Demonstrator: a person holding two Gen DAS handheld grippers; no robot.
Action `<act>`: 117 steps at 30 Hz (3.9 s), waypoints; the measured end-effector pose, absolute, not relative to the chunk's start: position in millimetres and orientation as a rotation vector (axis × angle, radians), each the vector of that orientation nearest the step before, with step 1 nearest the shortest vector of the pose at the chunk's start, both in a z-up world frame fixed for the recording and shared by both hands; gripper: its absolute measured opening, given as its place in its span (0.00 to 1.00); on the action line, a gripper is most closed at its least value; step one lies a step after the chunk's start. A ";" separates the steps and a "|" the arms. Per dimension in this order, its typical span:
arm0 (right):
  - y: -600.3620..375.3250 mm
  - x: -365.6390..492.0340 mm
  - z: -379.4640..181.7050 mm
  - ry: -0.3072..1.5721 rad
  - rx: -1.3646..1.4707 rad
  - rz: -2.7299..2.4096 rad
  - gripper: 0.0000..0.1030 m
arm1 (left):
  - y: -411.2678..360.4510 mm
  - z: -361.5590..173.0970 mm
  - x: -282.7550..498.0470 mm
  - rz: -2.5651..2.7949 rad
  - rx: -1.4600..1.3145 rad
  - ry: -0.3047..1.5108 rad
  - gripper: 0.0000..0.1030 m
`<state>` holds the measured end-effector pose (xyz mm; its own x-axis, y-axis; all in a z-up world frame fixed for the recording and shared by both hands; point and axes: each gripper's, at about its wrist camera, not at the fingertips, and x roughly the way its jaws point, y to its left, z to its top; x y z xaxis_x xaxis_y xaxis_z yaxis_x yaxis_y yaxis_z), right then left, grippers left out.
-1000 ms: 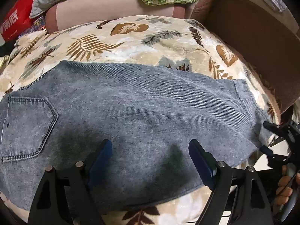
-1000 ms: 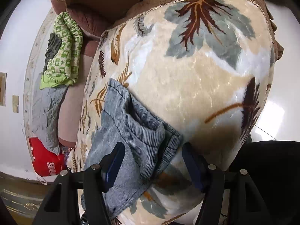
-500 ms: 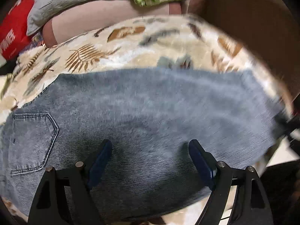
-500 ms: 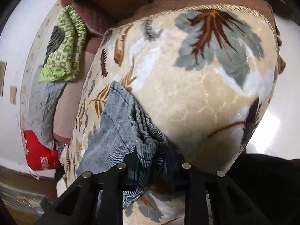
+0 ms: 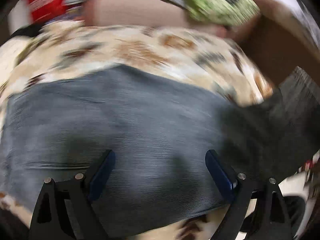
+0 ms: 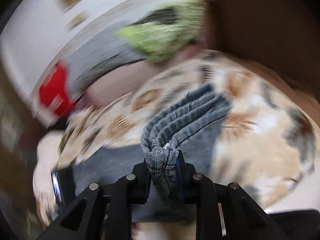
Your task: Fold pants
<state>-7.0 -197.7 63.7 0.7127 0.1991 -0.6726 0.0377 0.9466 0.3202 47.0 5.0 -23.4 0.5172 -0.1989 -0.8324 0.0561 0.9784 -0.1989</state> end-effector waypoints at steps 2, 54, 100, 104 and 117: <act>-156.0 0.8 45.0 0.821 0.265 0.174 0.23 | 49.7 -12.0 40.1 -0.045 -0.228 0.973 0.89; -187.9 40.7 -105.3 1.200 1.443 0.338 0.44 | 103.7 7.6 -4.7 -0.052 -0.422 0.905 0.88; -239.1 136.0 -101.7 1.201 1.026 0.415 0.57 | -39.4 -62.8 55.4 -0.168 0.092 1.084 0.94; -244.4 116.9 -73.3 1.140 1.011 0.457 0.57 | -38.2 -61.1 54.8 -0.178 0.084 1.092 0.94; -243.3 25.7 -77.8 1.249 0.994 0.472 0.56 | -38.7 -62.3 54.0 -0.172 0.085 1.090 0.94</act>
